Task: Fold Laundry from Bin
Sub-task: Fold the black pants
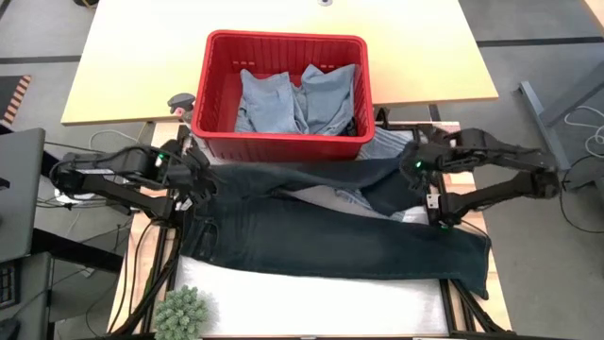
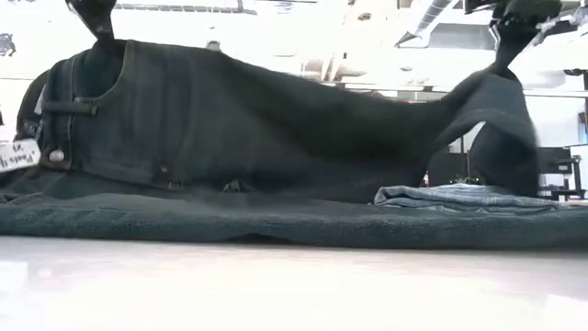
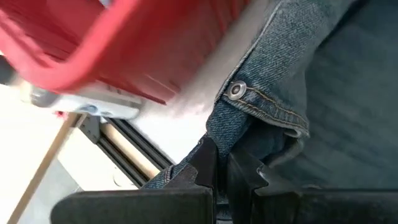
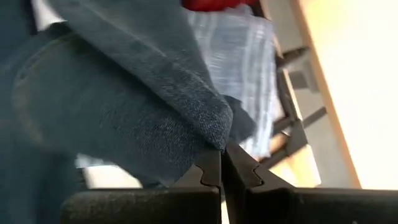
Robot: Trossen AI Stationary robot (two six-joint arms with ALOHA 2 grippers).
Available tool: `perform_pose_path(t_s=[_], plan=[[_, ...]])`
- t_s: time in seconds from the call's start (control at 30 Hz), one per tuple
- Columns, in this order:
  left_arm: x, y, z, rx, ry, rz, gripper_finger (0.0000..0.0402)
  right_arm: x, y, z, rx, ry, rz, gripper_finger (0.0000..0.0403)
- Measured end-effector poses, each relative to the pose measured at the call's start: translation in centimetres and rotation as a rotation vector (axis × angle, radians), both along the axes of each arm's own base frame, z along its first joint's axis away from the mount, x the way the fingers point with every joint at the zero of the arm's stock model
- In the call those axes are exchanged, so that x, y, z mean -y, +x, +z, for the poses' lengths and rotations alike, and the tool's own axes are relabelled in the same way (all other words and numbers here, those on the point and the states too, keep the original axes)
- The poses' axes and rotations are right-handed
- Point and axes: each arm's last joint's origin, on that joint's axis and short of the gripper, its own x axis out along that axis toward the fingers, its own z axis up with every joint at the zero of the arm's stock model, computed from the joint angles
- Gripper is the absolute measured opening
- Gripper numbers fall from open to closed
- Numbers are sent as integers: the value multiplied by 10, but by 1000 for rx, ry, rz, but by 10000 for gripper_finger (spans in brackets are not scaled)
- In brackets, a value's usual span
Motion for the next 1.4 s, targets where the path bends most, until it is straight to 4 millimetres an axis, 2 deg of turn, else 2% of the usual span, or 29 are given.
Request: perform_pose_path(t_s=[0.13,0.3,0.57,0.77,0.93,1.23,1.4], plan=[[10,3,-16,-29,-24,-5,0,-20,18,-7,-17,25,67,21],[25,2,-26,-11,-71,-1,0,-51,35,-18,-40,100,129,21],[49,-4,-27,40,-171,-22,0,-111,39,-34,-49,161,176,21],[68,-1,-33,-9,-208,-79,0,-153,32,-48,-115,230,187,21],[88,9,-44,-111,-199,-145,0,-180,21,-59,-164,255,171,21],[127,14,-66,-262,-155,-265,0,-217,-7,-77,-263,287,93,21],[140,17,-76,-301,-115,-298,0,-229,-22,-89,-303,258,56,21]])
